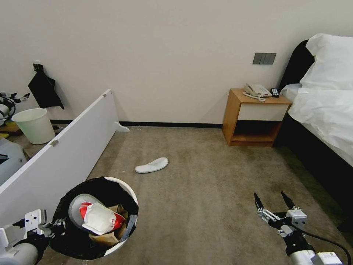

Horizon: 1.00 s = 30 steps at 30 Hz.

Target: Pick up the trash bin, then pick up the garbage from the floor and place it into the trash bin.

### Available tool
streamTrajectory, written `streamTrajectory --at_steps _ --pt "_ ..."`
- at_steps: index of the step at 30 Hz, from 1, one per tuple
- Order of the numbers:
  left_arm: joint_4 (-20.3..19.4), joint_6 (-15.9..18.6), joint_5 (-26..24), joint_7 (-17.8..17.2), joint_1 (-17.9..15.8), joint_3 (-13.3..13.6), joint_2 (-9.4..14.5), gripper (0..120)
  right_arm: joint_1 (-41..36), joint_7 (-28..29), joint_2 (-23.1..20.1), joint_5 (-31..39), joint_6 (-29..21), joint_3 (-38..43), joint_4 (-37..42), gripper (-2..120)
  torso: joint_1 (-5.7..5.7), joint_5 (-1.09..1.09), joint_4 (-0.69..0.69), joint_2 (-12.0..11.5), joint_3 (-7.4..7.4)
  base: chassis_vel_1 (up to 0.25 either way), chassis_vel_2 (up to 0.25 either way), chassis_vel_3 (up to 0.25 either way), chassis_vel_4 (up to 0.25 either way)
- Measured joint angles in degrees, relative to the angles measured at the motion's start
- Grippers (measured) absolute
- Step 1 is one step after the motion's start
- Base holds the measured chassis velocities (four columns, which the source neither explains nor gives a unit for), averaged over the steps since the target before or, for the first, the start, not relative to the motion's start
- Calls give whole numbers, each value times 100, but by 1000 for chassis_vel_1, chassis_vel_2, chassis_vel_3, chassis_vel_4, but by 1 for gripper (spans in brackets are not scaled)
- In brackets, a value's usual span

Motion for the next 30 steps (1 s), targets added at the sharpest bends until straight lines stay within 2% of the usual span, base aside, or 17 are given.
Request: streamTrajectory --at_steps 30 --pt "-47 0 26 17 3 13 -11 3 -24 -174 21 -136 64 -51 -38 100 1 0 -1 0 1 -58 52 55 -60"
